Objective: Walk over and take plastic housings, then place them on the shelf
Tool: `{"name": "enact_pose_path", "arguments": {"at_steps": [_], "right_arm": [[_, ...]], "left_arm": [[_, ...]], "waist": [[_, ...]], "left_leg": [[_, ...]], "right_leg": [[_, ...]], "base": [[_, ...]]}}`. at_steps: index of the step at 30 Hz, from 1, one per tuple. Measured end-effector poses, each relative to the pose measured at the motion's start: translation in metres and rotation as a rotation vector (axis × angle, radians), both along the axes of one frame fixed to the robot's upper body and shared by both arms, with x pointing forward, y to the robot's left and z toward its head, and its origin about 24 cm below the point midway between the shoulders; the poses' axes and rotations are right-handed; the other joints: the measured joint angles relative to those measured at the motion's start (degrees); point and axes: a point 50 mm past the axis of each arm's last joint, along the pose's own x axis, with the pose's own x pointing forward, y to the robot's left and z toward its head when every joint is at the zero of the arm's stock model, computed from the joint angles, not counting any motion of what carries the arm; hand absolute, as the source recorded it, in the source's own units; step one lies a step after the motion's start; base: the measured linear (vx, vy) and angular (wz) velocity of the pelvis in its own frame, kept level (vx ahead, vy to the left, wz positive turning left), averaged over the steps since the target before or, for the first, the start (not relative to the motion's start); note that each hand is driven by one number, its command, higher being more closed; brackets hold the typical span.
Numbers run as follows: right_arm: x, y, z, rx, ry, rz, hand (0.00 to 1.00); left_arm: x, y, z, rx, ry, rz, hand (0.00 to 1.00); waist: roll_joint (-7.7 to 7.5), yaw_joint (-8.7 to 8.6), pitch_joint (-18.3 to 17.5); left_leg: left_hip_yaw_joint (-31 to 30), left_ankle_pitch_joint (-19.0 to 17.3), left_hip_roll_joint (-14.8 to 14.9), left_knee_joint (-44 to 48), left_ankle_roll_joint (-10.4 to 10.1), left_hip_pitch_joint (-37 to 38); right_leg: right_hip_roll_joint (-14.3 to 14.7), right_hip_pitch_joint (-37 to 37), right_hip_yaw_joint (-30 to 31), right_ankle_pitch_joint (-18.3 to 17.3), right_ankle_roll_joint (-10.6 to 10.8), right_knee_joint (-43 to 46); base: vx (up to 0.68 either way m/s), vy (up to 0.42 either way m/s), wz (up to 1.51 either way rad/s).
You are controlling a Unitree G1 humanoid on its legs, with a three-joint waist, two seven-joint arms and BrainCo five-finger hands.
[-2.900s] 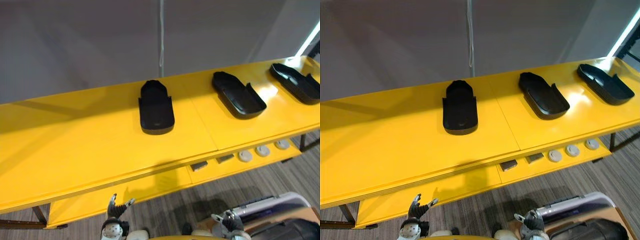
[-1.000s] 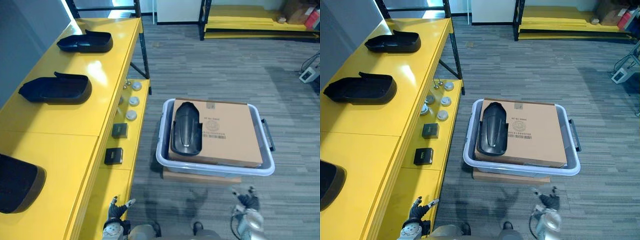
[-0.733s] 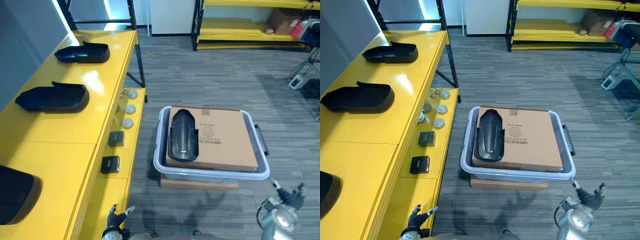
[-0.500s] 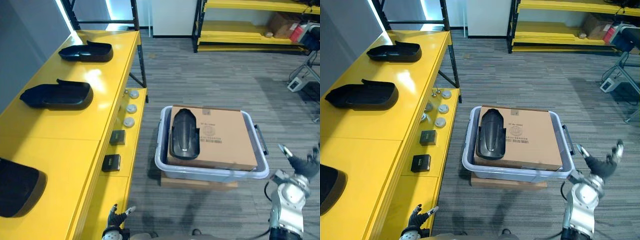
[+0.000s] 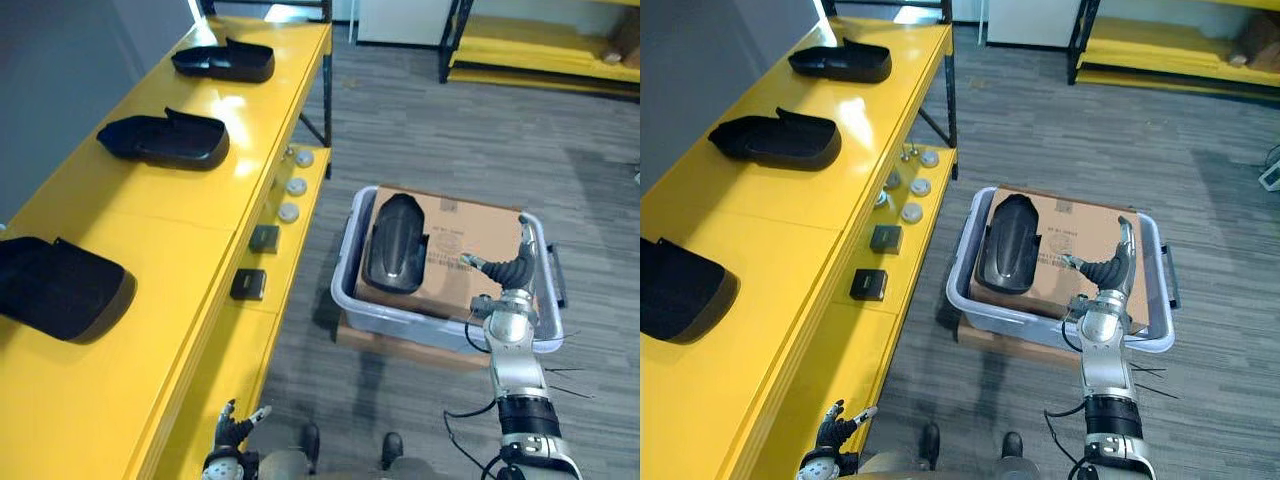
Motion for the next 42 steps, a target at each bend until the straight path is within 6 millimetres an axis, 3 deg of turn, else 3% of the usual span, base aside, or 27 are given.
{"name": "enact_pose_path", "arguments": {"at_steps": [5,14,20,21,28,33,42], "right_arm": [[0.022,0.003,-0.006,0.010,0.077,-0.056,0.00],[0.073,-0.006,0.047,0.039,0.015,-0.123,0.00],[0.093,-0.007,0.050,0.106,0.119,-0.132,0.00],[0.095,-0.005,0.050,0.118,0.138,-0.125,1.00],[0.104,-0.001,0.058,0.139,0.187,-0.089,1.00],[0.104,0.001,0.047,0.181,0.241,-0.071,1.00],[0.105,0.001,0.051,0.213,0.208,-0.060,1.00]], "left_arm": [[0.014,-0.004,0.005,0.014,-0.043,-0.015,0.00],[0.036,-0.012,0.017,0.021,-0.139,-0.005,0.00],[0.046,-0.014,0.020,0.021,-0.166,-0.003,0.00],[0.047,-0.014,0.020,0.020,-0.162,-0.001,0.00],[0.049,-0.014,0.020,0.024,-0.162,0.012,0.00],[0.051,-0.014,0.019,0.012,-0.160,0.023,0.00],[0.053,-0.015,0.018,0.008,-0.154,0.019,0.00]], "waist": [[0.72,1.59,2.7],[1.65,2.87,8.5],[2.04,3.00,11.0],[2.03,3.07,11.3],[2.07,3.34,11.4],[2.08,3.37,11.4],[2.01,4.17,11.4]], "left_leg": [[-1.2,0.7,-0.2,0.8,0.3,-2.9],[-2.1,0.6,-1.0,4.4,0.3,-8.5],[-2.3,0.5,-1.2,5.6,0.5,-10.2],[-2.3,0.5,-1.2,5.7,0.5,-10.3],[-2.1,0.5,-1.1,6.0,0.5,-11.0],[-2.4,0.5,-0.8,6.0,0.5,-11.0],[-2.5,0.7,-0.4,6.3,0.3,-10.7]], "right_leg": [[0.0,-1.7,-1.4,0.6,-0.1,-0.5],[-0.7,-5.6,-1.5,0.9,-0.3,0.3],[-0.7,-7.0,-1.2,2.5,-1.1,0.4],[-0.7,-7.0,-1.1,2.6,-1.1,0.4],[-0.5,-7.8,-0.4,3.1,-1.8,0.4],[-0.1,-7.8,-0.3,3.1,-1.8,0.4],[0.4,-7.4,-0.4,3.1,-1.8,0.4]], "base": [[0.02,0.011,0.17],[0.00,0.020,0.05],[-0.04,0.046,-0.02],[-0.07,0.045,-0.01],[-0.06,0.019,-0.04],[-0.06,-0.010,-0.03],[-0.03,-0.007,0.00]]}}
